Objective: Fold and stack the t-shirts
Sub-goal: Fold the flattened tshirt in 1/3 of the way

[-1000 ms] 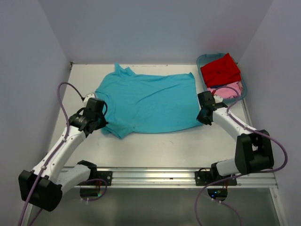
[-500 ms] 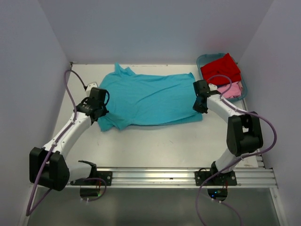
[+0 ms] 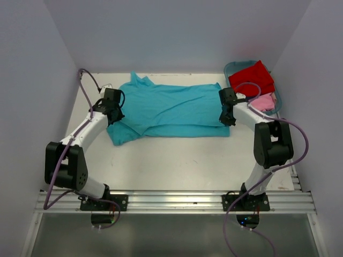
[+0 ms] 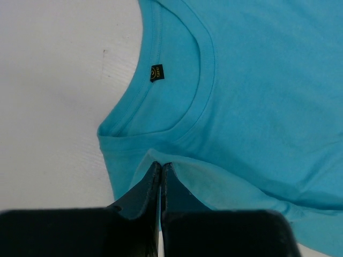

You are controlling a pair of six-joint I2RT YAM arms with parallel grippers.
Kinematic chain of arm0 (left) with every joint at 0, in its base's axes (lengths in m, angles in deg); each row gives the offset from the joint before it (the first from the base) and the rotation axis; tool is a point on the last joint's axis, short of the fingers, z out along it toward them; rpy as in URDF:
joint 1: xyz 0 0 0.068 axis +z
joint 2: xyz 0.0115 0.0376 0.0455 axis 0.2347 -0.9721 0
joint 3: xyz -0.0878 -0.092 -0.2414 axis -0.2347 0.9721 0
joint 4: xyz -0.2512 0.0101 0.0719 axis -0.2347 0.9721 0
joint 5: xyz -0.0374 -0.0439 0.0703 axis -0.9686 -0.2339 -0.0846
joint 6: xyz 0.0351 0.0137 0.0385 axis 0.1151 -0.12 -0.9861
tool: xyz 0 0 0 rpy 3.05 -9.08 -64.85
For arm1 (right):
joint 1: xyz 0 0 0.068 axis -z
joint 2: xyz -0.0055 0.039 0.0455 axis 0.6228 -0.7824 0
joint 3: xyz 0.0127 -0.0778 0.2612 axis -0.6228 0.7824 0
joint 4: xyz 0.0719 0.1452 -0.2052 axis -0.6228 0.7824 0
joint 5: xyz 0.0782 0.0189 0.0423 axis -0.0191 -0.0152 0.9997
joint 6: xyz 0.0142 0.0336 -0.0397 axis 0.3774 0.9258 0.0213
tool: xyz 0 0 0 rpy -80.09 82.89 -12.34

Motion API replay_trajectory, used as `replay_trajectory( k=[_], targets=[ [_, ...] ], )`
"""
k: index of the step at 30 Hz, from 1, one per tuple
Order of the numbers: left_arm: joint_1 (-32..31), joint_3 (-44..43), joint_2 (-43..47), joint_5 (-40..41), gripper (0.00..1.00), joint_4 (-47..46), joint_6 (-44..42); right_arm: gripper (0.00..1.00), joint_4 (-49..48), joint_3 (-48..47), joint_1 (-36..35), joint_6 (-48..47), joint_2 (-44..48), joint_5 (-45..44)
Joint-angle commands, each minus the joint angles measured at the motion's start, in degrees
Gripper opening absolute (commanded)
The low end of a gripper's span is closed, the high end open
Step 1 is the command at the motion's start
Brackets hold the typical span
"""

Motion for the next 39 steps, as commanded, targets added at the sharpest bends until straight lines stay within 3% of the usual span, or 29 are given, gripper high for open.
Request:
replay_trajectory(
  k=[1, 26, 36, 37, 38, 39],
  targets=[
    [0.5, -4.2, -2.8, -0.8, 0.00, -3.8, -1.3, 0.00, -0.7, -2.6, 0.3, -0.6, -0.7, -1.6],
    [1.7, -8.8, -10.8, 0.5, 0.00, -3.8, -1.5, 0.00, -0.3, -10.9, 1.5, -1.9, -9.3, -0.8],
    [1.9, -10.8, -14.4, -0.1, 0.00, -6.3, -2.2, 0.00, -2.2, -9.9, 1.5, -2.1, -8.4, -0.7],
    [1.9, -11.6, -15.0, -0.5, 0.01, -6.0, -2.5, 0.00, -2.5, -9.8, 1.4, -2.2, -7.9, -0.6],
    [1.9, -12.0, -15.3, -0.7, 0.24, -6.0, -2.6, 0.23, -3.5, -9.0, 1.4, -2.3, -7.5, -0.2],
    [1.9, -12.0, -14.9, -0.7, 0.43, -5.9, -2.2, 0.38, -4.5, -8.4, 1.4, -3.1, -6.8, 1.2]
  ],
)
